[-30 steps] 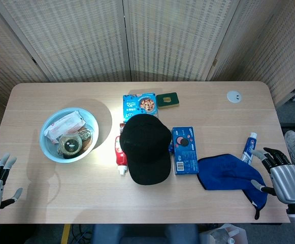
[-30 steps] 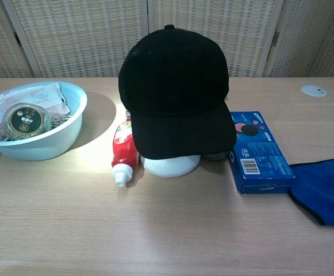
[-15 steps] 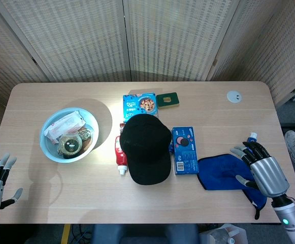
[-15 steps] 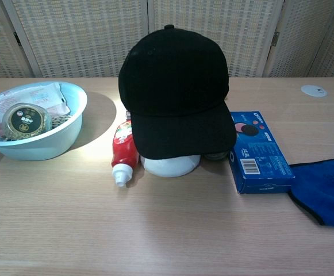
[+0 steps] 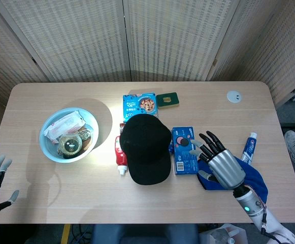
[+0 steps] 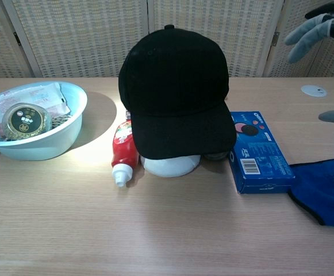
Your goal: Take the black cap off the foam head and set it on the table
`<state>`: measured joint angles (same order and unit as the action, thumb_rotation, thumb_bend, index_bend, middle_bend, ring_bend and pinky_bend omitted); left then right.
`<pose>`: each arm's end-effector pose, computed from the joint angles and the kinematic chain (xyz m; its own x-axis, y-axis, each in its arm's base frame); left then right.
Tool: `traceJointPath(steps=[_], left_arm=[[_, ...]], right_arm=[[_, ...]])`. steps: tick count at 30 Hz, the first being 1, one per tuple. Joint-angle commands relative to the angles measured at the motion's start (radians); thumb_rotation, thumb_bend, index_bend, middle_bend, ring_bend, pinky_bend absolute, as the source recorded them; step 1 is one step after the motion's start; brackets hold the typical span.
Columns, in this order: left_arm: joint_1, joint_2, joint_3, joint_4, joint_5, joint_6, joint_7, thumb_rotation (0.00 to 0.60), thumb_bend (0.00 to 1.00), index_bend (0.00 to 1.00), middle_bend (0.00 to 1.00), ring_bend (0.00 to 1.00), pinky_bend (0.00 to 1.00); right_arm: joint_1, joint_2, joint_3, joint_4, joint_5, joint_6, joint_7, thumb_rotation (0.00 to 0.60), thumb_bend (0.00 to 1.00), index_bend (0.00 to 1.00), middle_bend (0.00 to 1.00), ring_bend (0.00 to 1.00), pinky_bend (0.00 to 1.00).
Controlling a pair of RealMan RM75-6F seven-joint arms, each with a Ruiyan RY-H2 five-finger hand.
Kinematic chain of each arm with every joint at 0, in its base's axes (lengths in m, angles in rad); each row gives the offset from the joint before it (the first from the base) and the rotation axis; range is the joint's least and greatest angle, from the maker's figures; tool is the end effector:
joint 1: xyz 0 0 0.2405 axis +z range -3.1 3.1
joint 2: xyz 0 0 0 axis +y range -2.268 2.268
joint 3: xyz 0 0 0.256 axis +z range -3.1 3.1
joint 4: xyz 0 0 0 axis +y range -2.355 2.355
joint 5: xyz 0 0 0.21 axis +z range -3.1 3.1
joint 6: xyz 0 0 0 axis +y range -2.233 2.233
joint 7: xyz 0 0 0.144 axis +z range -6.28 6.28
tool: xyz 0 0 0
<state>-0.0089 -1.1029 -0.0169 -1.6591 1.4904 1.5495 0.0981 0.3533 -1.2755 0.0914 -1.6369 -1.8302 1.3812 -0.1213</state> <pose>-0.3157 0.1499 0.1645 0.4580 0.0080 0.8889 0.8865 0.0701 -0.4574 -0.1890 -0.2376 0.0887 0.3817 0.0775 0.9210 -0.7456 -0.5632 0.3563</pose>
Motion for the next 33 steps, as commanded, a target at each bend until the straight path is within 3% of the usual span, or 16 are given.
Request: traceJointPath(steps=[1,33], left_arm=[[0.002,-0.001,0.003,0.002,0.0,-0.001,-0.002,0.6,0.25,0.04,0.01,0.08,0.03],[0.009,0.01,0.001,-0.003,-0.021,-0.022,-0.012,0.6,0.25,0.04,0.01,0.08,0.03]], right_arm=[[0.03,-0.057,-0.005,0.022,-0.017,-0.028,-0.031,0.6,0.0,0.34,0.17,0.02,0.02],[0.161,-0.367,-0.053,0.363,-0.174,0.073,-0.047,0.6,0.0,0.34,0.16,0.02,0.0]])
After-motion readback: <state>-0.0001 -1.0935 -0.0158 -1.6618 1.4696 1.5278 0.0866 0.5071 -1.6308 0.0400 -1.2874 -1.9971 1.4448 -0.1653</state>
